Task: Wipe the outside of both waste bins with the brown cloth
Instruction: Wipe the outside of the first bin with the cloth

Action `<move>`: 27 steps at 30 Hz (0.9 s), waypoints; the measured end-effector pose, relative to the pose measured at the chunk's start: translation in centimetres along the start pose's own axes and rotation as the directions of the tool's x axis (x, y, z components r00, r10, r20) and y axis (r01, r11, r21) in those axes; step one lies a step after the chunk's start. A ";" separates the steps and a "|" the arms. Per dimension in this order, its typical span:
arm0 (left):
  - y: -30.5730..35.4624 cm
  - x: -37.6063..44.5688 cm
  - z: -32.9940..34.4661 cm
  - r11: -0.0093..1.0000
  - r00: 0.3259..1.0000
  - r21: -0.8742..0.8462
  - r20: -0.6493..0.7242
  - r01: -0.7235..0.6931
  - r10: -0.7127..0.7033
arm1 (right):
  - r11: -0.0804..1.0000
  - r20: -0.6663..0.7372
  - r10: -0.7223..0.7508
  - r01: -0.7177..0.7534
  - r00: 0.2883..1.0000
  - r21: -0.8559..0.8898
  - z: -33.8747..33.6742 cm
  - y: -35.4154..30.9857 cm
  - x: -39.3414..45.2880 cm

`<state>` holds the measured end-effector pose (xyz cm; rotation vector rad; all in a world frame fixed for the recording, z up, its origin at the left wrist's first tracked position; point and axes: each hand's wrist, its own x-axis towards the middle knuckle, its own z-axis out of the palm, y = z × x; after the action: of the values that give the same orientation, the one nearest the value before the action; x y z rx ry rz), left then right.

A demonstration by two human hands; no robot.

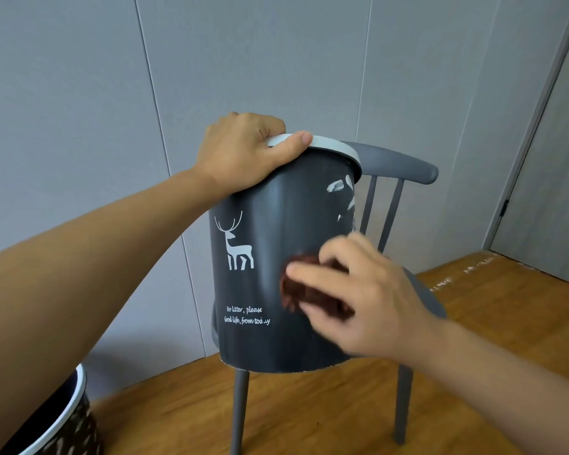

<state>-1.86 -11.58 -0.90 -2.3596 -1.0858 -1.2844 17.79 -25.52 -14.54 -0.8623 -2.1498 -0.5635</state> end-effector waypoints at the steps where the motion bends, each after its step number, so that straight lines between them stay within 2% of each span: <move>1: 0.0 0.0 0.0 1.000 1.000 -0.009 0.003 0.002 -0.002 | 0.999 0.041 -0.037 0.036 0.998 0.029 0.2 -0.7 -1.4; 3: 0.2 -0.1 -0.1 1.000 1.000 -0.013 0.009 -0.001 0.001 | 0.994 0.107 -0.104 0.099 0.989 0.048 0.3 -1.7 -3.1; 5: 0.4 -0.1 -0.2 1.000 1.000 -0.006 0.008 -0.004 0.005 | 0.995 0.086 -0.102 0.100 0.991 0.030 -0.1 -1.6 -2.8; 7: 0.6 -0.2 -0.3 1.000 1.000 0.000 0.008 -0.008 0.008 | 1.000 -0.039 0.008 -0.008 0.999 0.011 -0.9 -0.3 -0.7; 9: 0.8 -0.2 -0.4 1.000 1.000 0.013 0.014 -0.009 0.008 | 0.990 -0.170 0.139 -0.142 0.976 -0.005 -1.5 1.5 2.0; 11: 0.8 -0.2 -0.4 1.000 1.000 0.021 0.022 0.004 -0.005 | 0.976 -0.202 0.213 -0.217 0.956 0.001 -1.4 2.6 3.6; 13: 0.5 -0.2 -0.4 1.000 1.000 0.014 0.023 0.019 -0.020 | 0.977 -0.177 0.215 -0.214 0.960 0.025 -0.5 2.2 3.0; 15: -0.1 -0.2 -0.5 1.000 0.999 -0.004 0.021 0.030 -0.029 | 0.987 -0.112 0.155 -0.150 0.982 0.053 0.3 0.5 0.4; 19: -0.5 -0.4 -0.6 0.998 0.999 -0.043 0.021 0.041 -0.040 | 0.994 0.119 -0.037 0.024 0.992 0.107 0.3 -2.8 -4.5; 21: -0.2 -0.4 -0.6 0.998 0.999 -0.040 0.021 0.037 -0.037 | 0.995 0.120 -0.061 0.051 0.991 0.088 -0.3 -2.8 -4.5; 23: 0.1 -0.4 -0.6 0.999 0.999 -0.031 0.023 0.033 -0.032 | 0.993 -0.016 0.060 -0.058 0.998 0.100 -0.8 -1.9 -2.6; 25: 0.5 -0.3 -0.5 1.000 0.999 -0.014 0.027 0.025 -0.025 | 0.979 -0.158 0.203 -0.194 0.966 0.067 -1.1 -0.3 -0.2; 27: 0.7 -0.2 -0.4 1.000 0.999 -0.003 0.030 0.023 -0.022 | 0.954 -0.190 0.298 -0.297 0.935 0.038 -0.5 0.8 1.3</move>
<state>-1.72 -12.38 -0.73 -2.3832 -1.1230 -1.2631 18.00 -24.78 -13.12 -1.0599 -1.8012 -0.4620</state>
